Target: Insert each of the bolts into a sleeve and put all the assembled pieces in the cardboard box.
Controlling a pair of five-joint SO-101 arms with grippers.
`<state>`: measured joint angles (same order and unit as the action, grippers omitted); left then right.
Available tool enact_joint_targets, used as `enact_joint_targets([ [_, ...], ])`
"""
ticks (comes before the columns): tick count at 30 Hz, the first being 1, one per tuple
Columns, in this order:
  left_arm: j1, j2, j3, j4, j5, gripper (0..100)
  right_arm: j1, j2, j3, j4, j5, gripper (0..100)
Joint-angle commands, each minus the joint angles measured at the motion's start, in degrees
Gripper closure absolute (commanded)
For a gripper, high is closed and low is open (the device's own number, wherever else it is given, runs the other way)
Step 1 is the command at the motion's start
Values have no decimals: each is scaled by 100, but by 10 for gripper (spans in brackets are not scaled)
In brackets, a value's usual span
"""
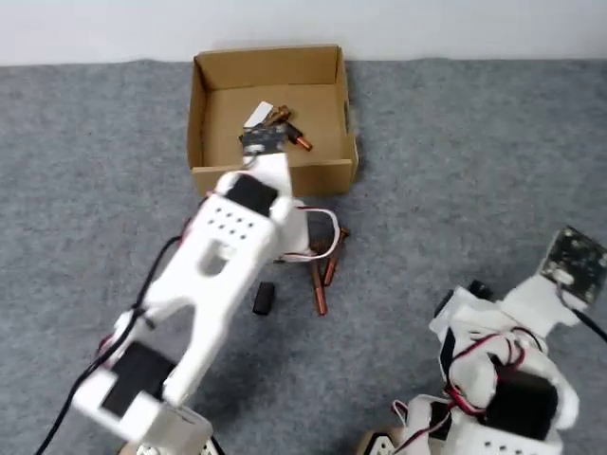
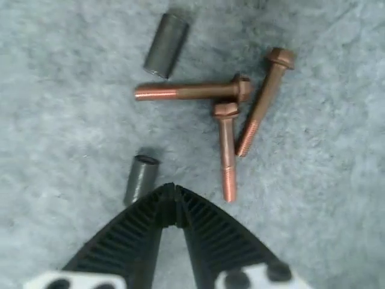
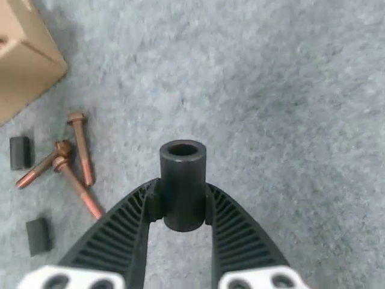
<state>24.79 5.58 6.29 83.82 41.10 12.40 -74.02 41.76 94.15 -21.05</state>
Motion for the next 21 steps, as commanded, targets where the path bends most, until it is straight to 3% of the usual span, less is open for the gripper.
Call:
enact_joint_targets([
  [1, 79, 651, -681, 70, 88, 994, 119, -338, 53, -189, 202, 991],
  [11, 686, 2312, -2009, 325, 53, 992, 119, -620, 185, -198, 343, 991],
  [21, 343, 3657, -4066, 1371, 53, 992, 101, -620, 185, -189, 352, 991],
])
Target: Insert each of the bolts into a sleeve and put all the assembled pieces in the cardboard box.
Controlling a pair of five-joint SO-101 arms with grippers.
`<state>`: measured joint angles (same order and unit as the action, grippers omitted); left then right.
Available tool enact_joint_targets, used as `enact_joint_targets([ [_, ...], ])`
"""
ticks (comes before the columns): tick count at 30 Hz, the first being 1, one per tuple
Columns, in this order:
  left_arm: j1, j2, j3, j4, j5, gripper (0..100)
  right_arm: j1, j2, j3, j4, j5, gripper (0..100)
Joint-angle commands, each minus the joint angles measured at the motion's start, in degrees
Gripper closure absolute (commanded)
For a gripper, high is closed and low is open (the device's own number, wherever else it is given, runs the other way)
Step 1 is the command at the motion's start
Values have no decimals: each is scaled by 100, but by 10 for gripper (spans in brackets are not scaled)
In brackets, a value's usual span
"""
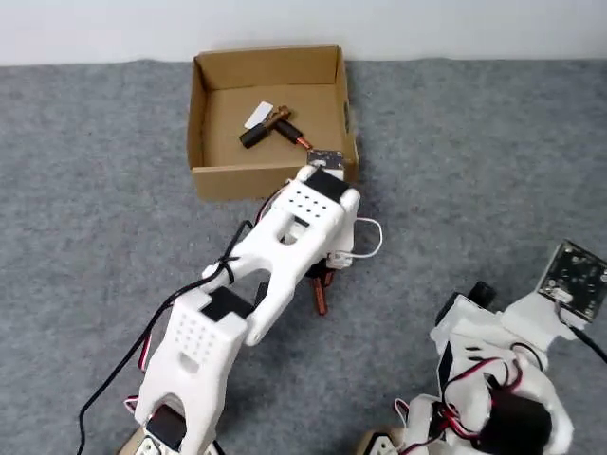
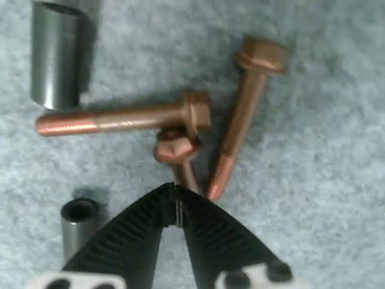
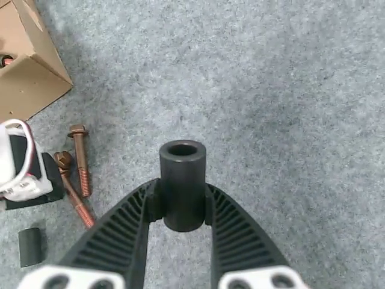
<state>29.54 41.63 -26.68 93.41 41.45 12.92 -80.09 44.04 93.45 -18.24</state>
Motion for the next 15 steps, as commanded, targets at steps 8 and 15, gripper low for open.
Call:
enact_joint_targets([
  [8, -53, 158, -1420, 712, 18, 991, 40, -13, -44, -119, 70, 991],
  [15, -35, 123, -1033, 721, 26, 835, 40, -13, -44, -119, 70, 991],
])
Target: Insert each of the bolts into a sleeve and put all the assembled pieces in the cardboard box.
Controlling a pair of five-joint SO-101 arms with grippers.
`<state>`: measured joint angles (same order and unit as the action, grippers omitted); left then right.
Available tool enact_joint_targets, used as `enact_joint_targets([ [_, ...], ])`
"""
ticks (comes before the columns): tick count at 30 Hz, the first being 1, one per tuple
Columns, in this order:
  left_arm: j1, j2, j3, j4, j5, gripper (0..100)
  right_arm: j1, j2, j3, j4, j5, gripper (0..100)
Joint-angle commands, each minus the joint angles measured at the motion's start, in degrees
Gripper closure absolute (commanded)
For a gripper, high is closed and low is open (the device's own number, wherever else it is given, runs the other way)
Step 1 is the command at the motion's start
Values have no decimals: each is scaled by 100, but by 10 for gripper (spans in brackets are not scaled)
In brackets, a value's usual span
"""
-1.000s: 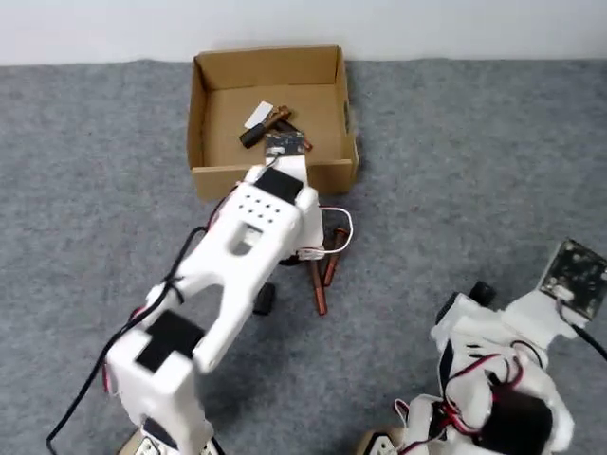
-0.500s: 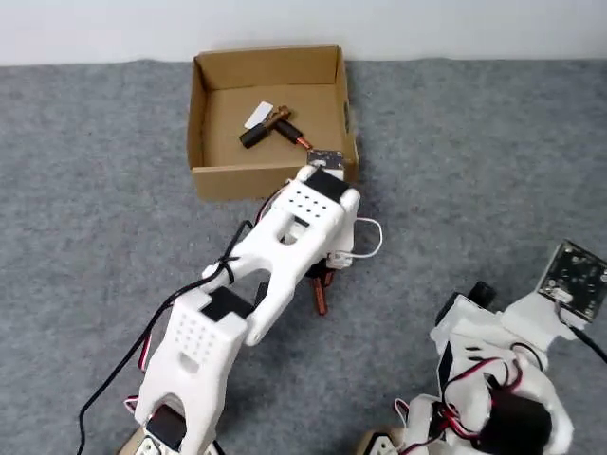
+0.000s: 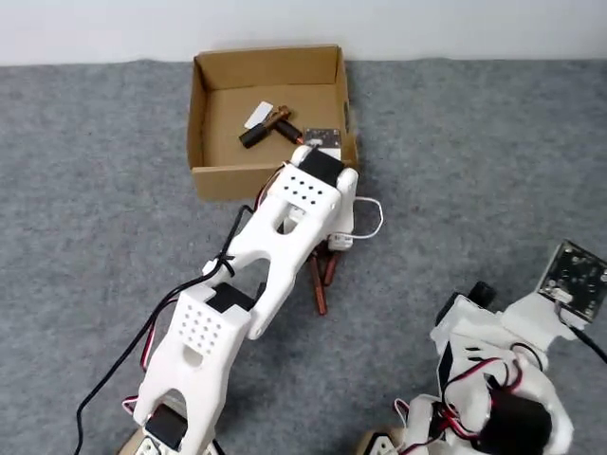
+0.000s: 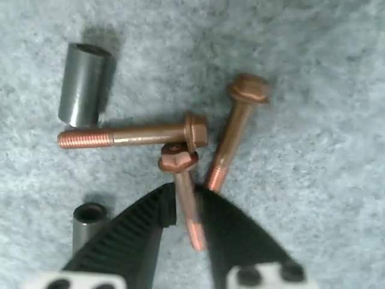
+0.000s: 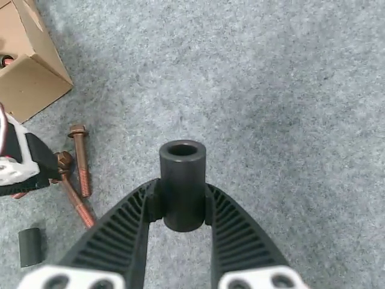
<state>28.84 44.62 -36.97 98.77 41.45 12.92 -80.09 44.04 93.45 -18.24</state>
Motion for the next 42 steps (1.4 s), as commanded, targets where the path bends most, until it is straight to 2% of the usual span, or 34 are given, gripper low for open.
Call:
enact_joint_targets([
  [1, 35, -176, 13, 185, 26, 832, 40, -13, -44, -119, 70, 991],
  [9, -35, -114, 48, 167, 26, 879, 40, -4, -44, -119, 70, 991],
  [16, -62, -114, 541, 132, 35, 882, 40, -4, -44, -127, 70, 991],
  [29, -79, -114, 1235, -897, 35, 894, 31, -4, -44, -119, 70, 991],
  [36, -651, -105, 1235, -897, 35, 989, 31, -4, -44, -127, 70, 991],
  [42, -862, -26, 1200, -624, 44, 994, 31, -4, -44, -127, 79, 991],
])
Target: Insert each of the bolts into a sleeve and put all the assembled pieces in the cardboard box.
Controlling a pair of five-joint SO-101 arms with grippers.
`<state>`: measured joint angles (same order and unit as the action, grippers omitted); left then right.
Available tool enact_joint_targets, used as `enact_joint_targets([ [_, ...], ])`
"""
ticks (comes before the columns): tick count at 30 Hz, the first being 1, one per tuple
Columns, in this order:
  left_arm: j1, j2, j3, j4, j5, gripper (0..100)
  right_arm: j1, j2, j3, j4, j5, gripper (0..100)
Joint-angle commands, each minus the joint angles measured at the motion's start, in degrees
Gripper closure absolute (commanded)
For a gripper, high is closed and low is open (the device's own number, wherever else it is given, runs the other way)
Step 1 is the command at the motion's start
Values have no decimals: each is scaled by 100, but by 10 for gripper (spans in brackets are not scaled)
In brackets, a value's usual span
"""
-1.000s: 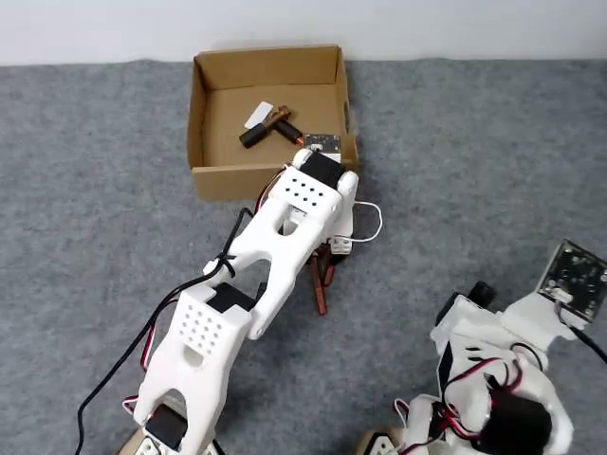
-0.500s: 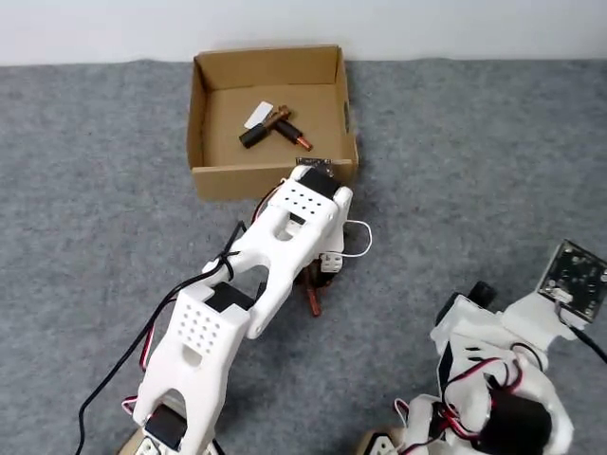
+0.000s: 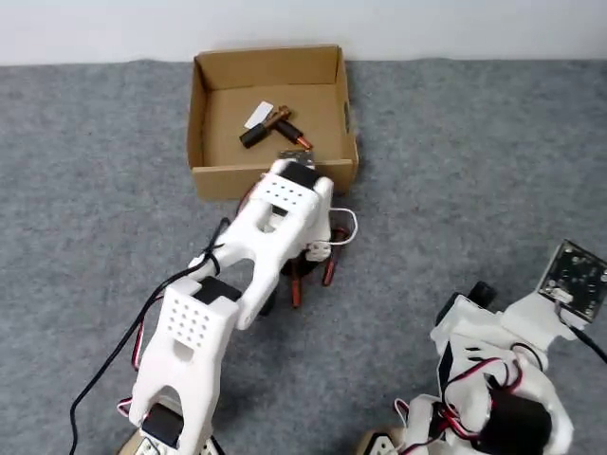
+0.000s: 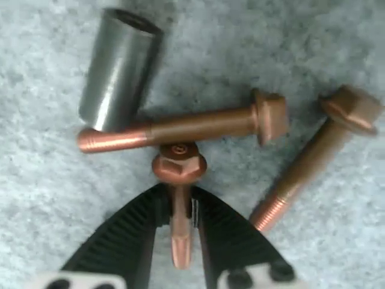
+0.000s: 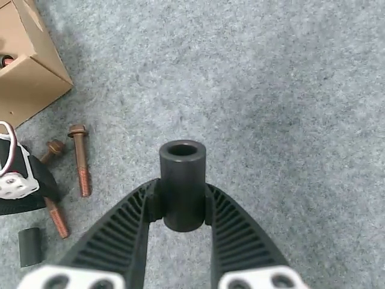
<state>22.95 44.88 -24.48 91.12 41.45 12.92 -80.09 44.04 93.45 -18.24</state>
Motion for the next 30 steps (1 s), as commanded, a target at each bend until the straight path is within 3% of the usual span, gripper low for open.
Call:
enact_joint_targets([
  [1, -220, -123, -48, 211, 53, 995, 31, -4, -44, -127, 105, 991],
  [11, 571, -2365, -48, 554, 88, 995, 22, -57, -88, -57, 519, 991],
  [21, -290, -4396, 418, 721, 88, 995, -409, -66, -88, 189, 501, 991],
  [30, -97, -6365, 1332, 545, -246, 995, -365, -66, -79, 189, 519, 991],
])
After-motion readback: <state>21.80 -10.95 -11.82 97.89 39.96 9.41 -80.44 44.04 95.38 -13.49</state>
